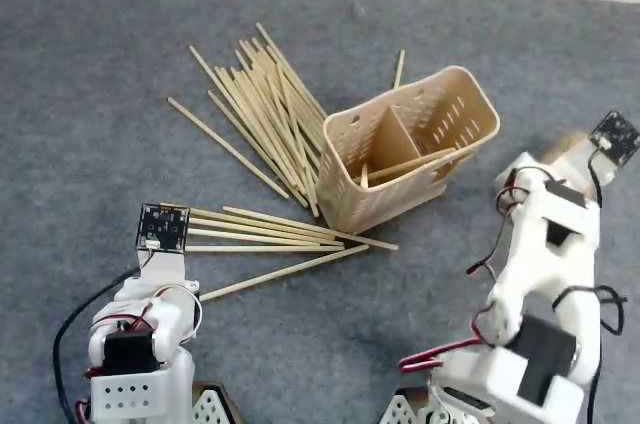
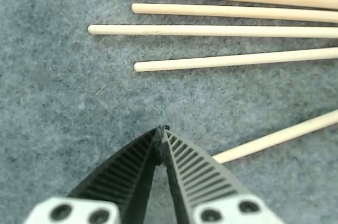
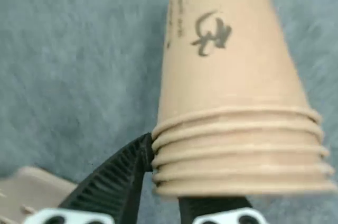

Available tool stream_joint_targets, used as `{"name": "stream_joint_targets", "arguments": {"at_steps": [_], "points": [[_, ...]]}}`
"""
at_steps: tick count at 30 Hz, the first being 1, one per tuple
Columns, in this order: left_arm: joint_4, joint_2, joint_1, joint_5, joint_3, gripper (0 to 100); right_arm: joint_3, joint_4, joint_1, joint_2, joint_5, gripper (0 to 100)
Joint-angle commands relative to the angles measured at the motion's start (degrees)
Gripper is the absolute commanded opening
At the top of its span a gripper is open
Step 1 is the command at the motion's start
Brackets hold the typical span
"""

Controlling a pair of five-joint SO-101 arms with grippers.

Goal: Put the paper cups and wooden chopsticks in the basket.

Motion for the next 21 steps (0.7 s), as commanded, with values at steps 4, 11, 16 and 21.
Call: {"name": "stream_joint_targets", "arguments": {"at_steps": [4, 11, 16, 21], "points": [[0.35, -0.48, -0.40, -0.35, 1.27, 1, 0.13, 4.79, 1.10, -16.48, 8.79, 0.5], [0.35, -0.48, -0.40, -0.35, 1.27, 1, -1.10, 18.15, 1.36, -28.26, 18.11, 0.5], [0.35, -0.48, -0.40, -0.35, 1.27, 1, -6.90, 26.68, 1.45, -33.01, 24.00, 0.5], [0.35, -0.48, -0.40, -0.35, 1.27, 1, -14.29, 35.21, 1.10, -36.79, 31.47, 0.5]]}}
